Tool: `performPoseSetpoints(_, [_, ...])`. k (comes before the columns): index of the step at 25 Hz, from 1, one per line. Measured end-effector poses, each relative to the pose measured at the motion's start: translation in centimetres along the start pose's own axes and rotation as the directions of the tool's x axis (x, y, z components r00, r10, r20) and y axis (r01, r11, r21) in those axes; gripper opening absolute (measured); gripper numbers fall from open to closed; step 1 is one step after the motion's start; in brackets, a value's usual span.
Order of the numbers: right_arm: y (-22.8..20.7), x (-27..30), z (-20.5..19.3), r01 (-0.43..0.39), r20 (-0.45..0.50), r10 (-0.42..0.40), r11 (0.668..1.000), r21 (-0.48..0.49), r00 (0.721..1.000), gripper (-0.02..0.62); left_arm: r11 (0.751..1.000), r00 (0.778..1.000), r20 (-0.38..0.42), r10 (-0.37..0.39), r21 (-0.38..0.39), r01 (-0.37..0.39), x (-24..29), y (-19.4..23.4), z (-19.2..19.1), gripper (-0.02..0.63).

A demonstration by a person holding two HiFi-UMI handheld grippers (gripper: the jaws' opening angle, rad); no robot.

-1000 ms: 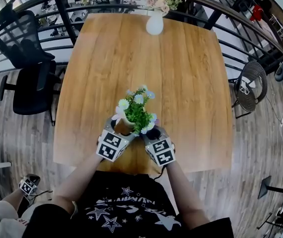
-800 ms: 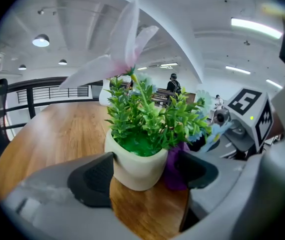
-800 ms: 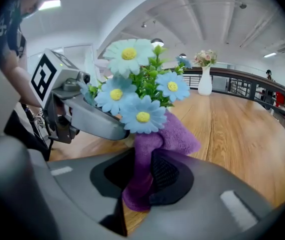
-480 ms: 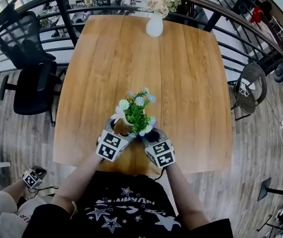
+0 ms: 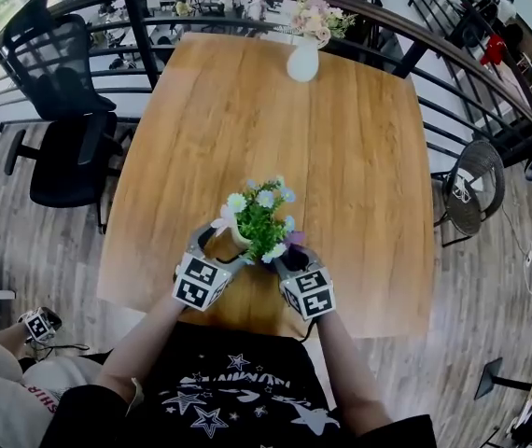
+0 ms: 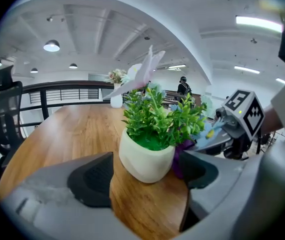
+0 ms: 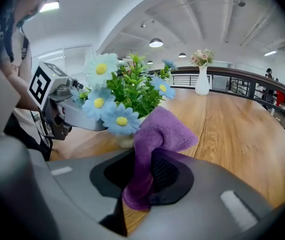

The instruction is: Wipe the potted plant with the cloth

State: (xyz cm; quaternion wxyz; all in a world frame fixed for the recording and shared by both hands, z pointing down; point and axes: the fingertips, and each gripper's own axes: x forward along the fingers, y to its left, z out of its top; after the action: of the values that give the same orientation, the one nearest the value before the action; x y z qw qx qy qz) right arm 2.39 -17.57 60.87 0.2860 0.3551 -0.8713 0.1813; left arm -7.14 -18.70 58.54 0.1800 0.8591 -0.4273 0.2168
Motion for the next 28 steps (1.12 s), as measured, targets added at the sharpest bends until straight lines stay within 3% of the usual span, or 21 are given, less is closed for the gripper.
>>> performPoseSetpoints(8, [-0.6,-1.7,-0.2,-0.076,0.001,0.076,0.994,-0.085,0.997,0.084,0.991,0.992,0.017,0.124,-0.043,-0.123,-2.0,-1.5,-0.6,0.423])
performPoseSetpoints(22, [0.6,-6.2,-0.2,-0.218,0.045,0.230,0.959,-0.182,0.972,0.084,0.932,0.940,0.063,0.336,-0.163,-0.322,-7.2,-6.4,-1.4,0.422])
performPoseSetpoints(24, [0.5,-6.8,-0.2,-0.224,0.051,0.237,0.957,-0.182,0.970,0.084,0.921,0.929,0.069,0.365,-0.172,-0.349,-8.1,-7.0,-1.1,0.347])
performPoseSetpoints(28, [0.3,-7.5,-0.3,-0.232,0.061,0.246,0.955,-0.183,0.967,0.084,0.909,0.916,0.079,0.394,-0.180,-0.376,-9.2,-8.1,-0.8,0.299])
